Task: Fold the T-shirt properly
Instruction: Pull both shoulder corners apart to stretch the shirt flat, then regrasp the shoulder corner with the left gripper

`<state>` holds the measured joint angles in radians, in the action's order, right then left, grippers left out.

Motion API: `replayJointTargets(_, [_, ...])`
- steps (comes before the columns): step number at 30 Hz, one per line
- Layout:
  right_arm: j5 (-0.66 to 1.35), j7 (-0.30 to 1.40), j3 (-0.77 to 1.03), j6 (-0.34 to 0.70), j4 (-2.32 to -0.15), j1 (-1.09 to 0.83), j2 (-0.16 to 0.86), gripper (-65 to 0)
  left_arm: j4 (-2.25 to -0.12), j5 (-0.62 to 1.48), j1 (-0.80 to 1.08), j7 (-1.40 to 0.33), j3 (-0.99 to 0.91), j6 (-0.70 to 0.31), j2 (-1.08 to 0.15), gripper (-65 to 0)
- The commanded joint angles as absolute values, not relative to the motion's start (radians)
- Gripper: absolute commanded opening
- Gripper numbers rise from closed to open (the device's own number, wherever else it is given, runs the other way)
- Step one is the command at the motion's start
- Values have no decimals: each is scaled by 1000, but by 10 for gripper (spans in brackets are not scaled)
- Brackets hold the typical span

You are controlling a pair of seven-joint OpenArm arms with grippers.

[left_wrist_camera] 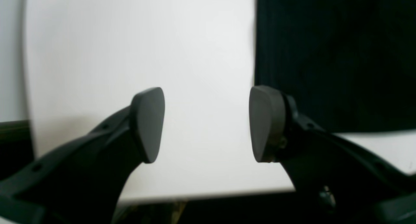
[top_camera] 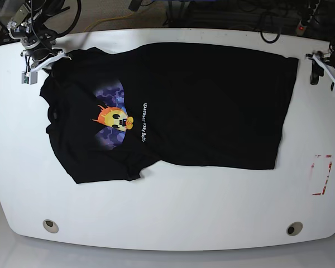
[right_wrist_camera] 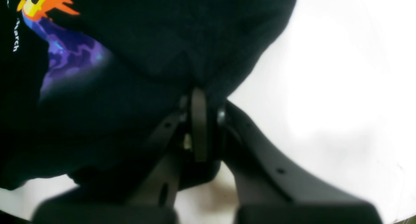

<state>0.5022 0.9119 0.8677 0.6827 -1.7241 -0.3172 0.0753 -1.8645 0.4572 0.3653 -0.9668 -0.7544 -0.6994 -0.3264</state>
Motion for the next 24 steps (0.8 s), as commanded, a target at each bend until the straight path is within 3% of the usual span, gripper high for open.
replayJointTargets(1, [524, 891, 872, 691, -1739, -315, 91, -650, -1825, 441, 315, -1010, -762, -698, -341, -267])
replayJointTargets(7, [524, 891, 872, 691, -1741, -315, 91, -650, -1679, 443, 246, -1053, -725, -698, -331, -262])
replayJointTargets(13, [526, 891, 872, 691, -1741, -314, 87, -650, -1584, 587, 246, -1053, -680, -698, -334, -160])
replayJointTargets(24, [526, 891, 872, 691, -1741, -315, 85, -650, -1501, 711, 277, -1053, -567, -698, -352, -156])
